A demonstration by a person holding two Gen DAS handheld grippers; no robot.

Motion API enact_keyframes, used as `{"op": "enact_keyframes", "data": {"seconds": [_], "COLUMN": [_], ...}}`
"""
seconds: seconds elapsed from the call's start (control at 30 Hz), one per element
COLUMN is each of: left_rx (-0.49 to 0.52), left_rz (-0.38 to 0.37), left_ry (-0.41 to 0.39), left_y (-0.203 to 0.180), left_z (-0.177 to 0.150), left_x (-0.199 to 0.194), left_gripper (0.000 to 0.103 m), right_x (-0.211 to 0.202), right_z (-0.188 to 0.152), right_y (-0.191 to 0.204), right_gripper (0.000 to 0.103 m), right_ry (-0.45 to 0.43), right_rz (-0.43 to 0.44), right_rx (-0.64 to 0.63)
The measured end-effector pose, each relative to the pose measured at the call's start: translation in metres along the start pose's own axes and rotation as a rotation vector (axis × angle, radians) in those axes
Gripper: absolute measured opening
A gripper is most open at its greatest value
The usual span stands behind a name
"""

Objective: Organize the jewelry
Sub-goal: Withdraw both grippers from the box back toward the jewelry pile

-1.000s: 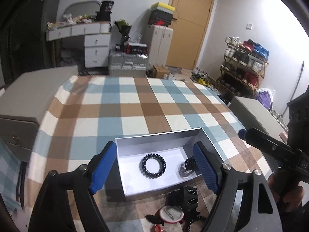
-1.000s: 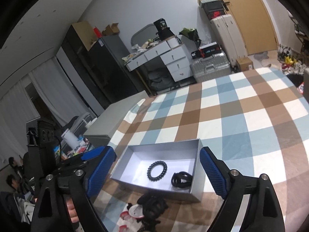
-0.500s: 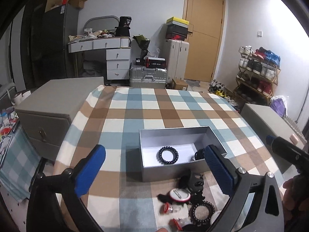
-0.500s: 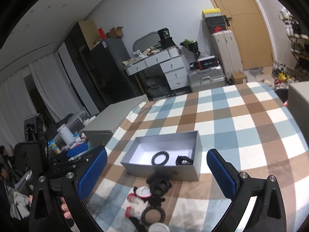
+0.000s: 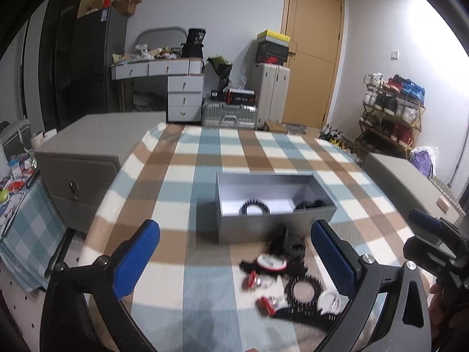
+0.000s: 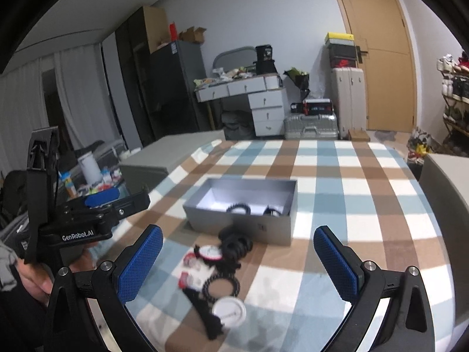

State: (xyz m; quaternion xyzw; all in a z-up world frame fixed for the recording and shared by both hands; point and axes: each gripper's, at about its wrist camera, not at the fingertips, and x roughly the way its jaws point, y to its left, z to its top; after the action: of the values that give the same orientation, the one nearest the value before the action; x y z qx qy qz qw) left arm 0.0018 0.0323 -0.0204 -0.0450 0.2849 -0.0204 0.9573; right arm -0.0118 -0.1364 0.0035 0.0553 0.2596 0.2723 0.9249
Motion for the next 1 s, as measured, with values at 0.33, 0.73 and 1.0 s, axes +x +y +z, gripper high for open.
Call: {"op": "enact_keyframes", "data": {"seconds": [0.33, 0.73, 1.0], "left_rx": [-0.026, -0.013, -0.038], "left_rz": [-0.021, -0.026, -0.020], "left_ry": [0.083, 0.157, 0.165], "left_y": [0.010, 0.008, 0.017], "left_z": [-0.031, -0.047, -0.047], "left_x": [-0.001, 0.007, 0.008], "left_gripper": [0.101, 0.101, 0.101], "right_x": [0.020, 0.040, 0.047], "right_z": [-0.045, -0.079, -0.094], "right_y": [-0.010, 0.019, 0.042], "right_gripper": [0.103, 0.069, 0.036], "right_ry": [0.134, 0.228, 0.275], "right_rz": [0.027, 0.074, 0.025], "right_rx": [0.034, -0.013, -0.132]}}
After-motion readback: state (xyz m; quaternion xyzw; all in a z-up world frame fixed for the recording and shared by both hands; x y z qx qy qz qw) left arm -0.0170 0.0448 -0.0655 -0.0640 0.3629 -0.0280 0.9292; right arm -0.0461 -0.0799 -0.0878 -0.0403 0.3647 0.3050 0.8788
